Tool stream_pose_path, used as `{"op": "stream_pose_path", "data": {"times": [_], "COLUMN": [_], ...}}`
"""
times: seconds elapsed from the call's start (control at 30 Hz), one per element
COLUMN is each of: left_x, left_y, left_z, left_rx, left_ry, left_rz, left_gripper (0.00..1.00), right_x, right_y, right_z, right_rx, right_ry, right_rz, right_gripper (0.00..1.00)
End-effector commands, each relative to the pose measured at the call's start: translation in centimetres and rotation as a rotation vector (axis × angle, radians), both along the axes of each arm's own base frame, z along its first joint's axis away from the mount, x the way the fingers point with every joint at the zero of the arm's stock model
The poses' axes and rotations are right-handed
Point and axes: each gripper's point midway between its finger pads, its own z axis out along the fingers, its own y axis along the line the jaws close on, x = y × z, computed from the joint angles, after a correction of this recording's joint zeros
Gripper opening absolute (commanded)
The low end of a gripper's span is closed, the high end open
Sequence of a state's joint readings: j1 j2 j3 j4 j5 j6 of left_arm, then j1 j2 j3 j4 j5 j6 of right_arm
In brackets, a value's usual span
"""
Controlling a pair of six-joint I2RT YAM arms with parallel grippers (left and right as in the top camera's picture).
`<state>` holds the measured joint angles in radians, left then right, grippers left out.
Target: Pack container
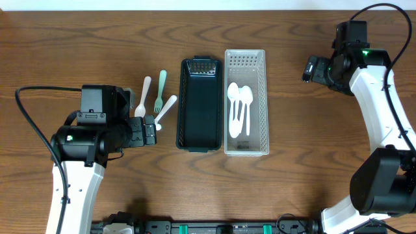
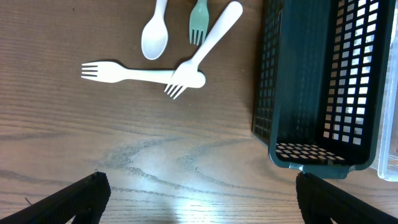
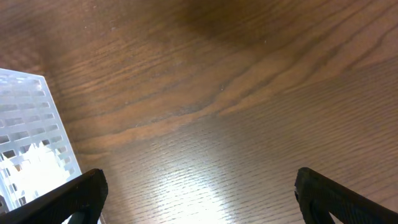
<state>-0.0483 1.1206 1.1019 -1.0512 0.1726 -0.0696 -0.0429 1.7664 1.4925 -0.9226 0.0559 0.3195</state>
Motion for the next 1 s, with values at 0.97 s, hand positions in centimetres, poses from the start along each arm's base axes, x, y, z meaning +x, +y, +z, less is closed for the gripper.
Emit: {"op": "stream_pose_path", "data": {"times": [0.97], "left_x": [2.4], "left_y": [1.0], "left_z": [1.2], "left_rx": [0.061], "left_ry": [-0.102], "left_rz": [0.008], "left_gripper": [0.98], "right_x": [0.3], "right_y": [-0.2], "right_z": [0.9], "right_rx": [0.002], "right_ry": [-0.025], "right_rz": [-0.002], "right_gripper": [0.99]}}
